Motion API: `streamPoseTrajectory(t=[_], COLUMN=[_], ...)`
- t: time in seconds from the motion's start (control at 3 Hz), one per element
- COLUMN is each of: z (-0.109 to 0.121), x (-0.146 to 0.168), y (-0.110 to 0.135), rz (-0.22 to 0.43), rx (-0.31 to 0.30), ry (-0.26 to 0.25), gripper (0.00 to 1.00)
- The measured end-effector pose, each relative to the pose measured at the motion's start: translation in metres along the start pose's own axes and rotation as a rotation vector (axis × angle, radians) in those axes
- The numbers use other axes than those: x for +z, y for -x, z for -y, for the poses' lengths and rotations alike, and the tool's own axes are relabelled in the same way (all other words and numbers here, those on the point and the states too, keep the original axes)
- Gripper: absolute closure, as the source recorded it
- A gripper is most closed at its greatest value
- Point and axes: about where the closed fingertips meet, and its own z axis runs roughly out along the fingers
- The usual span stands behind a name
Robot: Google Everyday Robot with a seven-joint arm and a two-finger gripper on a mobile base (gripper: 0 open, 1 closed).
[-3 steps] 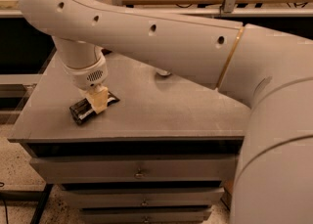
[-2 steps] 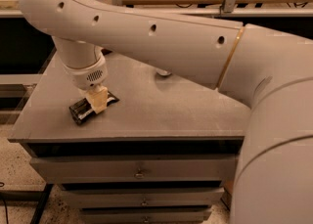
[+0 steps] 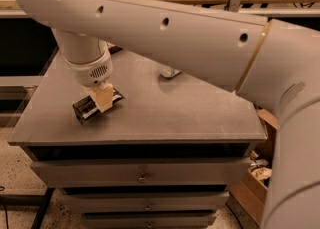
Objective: Pick rxbar chocolate
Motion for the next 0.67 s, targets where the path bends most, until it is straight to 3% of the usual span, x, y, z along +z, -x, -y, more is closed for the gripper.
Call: streamPoseTrajectory(t=[0.33, 0.67], z=[-0.0129, -0.0158], x=[-0.0366, -0.0395], y=[-0.0071, -0.008], rz=[-0.047, -0.053], rx=[0.023, 0.024], ry=[-0.011, -0.007], gripper=[1.0, 1.0])
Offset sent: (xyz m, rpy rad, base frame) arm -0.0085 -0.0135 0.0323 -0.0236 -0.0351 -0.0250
